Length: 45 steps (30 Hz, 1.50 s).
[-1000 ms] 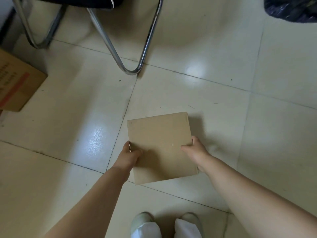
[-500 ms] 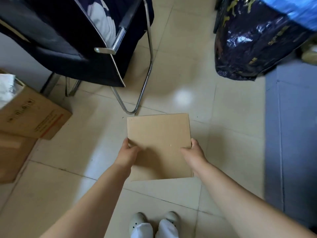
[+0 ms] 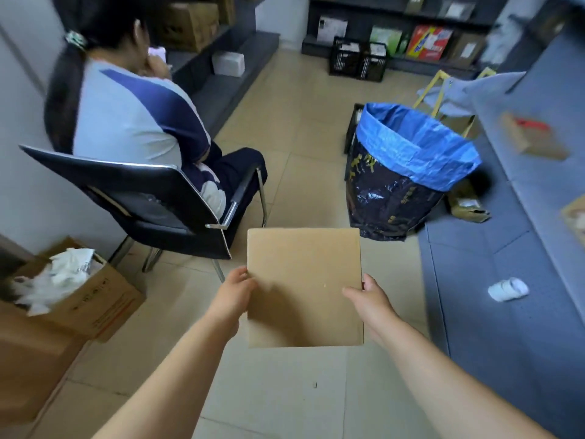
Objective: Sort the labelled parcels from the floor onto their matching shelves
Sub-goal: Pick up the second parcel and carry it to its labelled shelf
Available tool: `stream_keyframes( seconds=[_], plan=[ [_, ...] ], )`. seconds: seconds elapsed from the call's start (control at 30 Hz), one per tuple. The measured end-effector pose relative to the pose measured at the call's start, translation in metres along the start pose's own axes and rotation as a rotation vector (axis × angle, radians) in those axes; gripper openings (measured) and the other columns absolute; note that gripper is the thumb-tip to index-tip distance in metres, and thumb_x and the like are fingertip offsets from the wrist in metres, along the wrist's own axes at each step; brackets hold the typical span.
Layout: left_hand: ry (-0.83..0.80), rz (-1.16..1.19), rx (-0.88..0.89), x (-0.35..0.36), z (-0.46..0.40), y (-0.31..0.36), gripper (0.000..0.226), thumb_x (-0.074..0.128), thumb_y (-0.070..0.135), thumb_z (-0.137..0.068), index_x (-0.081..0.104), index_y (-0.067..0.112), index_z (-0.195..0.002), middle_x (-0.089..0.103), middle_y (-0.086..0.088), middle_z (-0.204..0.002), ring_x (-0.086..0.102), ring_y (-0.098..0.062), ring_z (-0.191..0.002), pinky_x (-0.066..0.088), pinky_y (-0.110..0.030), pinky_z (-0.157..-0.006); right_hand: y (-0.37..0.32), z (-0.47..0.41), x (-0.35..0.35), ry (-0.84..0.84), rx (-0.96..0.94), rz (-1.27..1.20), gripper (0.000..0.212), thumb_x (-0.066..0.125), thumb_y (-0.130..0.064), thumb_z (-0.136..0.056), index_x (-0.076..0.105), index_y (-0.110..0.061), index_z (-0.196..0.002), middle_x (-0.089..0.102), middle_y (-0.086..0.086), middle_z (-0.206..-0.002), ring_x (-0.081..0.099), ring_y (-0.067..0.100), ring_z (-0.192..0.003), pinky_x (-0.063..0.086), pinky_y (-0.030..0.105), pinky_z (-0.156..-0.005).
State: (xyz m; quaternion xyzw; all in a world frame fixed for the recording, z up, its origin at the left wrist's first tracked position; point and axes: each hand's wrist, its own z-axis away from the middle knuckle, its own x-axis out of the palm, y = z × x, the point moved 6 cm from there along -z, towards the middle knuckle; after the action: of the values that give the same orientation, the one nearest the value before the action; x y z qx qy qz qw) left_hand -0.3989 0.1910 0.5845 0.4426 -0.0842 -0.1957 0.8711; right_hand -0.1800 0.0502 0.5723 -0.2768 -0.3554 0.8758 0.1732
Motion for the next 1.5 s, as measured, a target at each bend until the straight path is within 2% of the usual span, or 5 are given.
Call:
stream_keyframes(
  seconds=[0.43, 0.9, 1.07, 1.27, 1.5],
  plan=[
    [-0.122, -0.073, 0.27, 0.001, 0.107, 0.133, 0.039, 0.034, -0.003, -0.088, 0.058, 0.018, -0.11, 0.061, -0.003, -0.085, 0.056, -0.016, -0.074, 0.046, -0.03, -0.07, -0.11, 0.118, -0.069, 0.112, -0.219, -0.126, 0.057, 0.042, -0.044, -0.094, 0.031, -0.024, -0.146, 0.033, 0.0, -0.151, 0.038, 0.023, -0.135, 0.033, 0.045, -0.111],
    [-0.033, 0.073, 0.408, -0.02, 0.153, 0.182, 0.036, 0.035, 0.001, -0.094, 0.066, 0.019, -0.09, 0.067, 0.003, -0.087, 0.061, -0.014, -0.085, 0.049, -0.029, -0.082, -0.148, 0.164, -0.09, 0.115, -0.396, -0.377, 0.025, 0.035, -0.038, -0.099, 0.046, -0.016, -0.104, 0.05, 0.007, -0.102, 0.051, 0.022, -0.095, 0.046, 0.038, -0.086],
    [-0.01, 0.153, 0.37, -0.024, 0.153, 0.186, 0.024, 0.042, 0.001, -0.092, 0.059, 0.013, -0.079, 0.067, -0.006, -0.081, 0.063, -0.02, -0.079, 0.053, -0.035, -0.081, -0.151, 0.158, -0.097, 0.033, -0.415, -0.48, 0.036, 0.029, -0.045, -0.099, 0.049, -0.027, -0.123, 0.05, -0.001, -0.132, 0.042, 0.021, -0.129, 0.04, 0.049, -0.105],
    [-0.056, 0.15, 0.373, -0.032, 0.146, 0.181, 0.044, 0.03, 0.047, -0.098, 0.061, 0.017, -0.108, 0.068, -0.011, -0.102, 0.064, -0.029, -0.098, 0.049, -0.046, -0.094, -0.151, 0.154, -0.101, -0.005, -0.382, -0.513, 0.046, 0.03, -0.051, -0.097, 0.046, -0.031, -0.135, 0.055, -0.001, -0.135, 0.052, 0.018, -0.122, 0.04, 0.05, -0.106],
    [-0.124, 0.127, 0.246, -0.038, 0.149, 0.187, 0.056, 0.038, 0.064, -0.088, 0.059, 0.013, -0.077, 0.048, 0.005, -0.043, 0.054, -0.014, -0.046, 0.048, -0.03, -0.059, -0.155, 0.156, -0.095, -0.011, -0.42, -0.506, 0.046, 0.037, -0.057, -0.092, 0.061, -0.026, -0.117, 0.067, 0.011, -0.117, 0.056, 0.02, -0.101, 0.034, 0.053, -0.111]
  ],
)
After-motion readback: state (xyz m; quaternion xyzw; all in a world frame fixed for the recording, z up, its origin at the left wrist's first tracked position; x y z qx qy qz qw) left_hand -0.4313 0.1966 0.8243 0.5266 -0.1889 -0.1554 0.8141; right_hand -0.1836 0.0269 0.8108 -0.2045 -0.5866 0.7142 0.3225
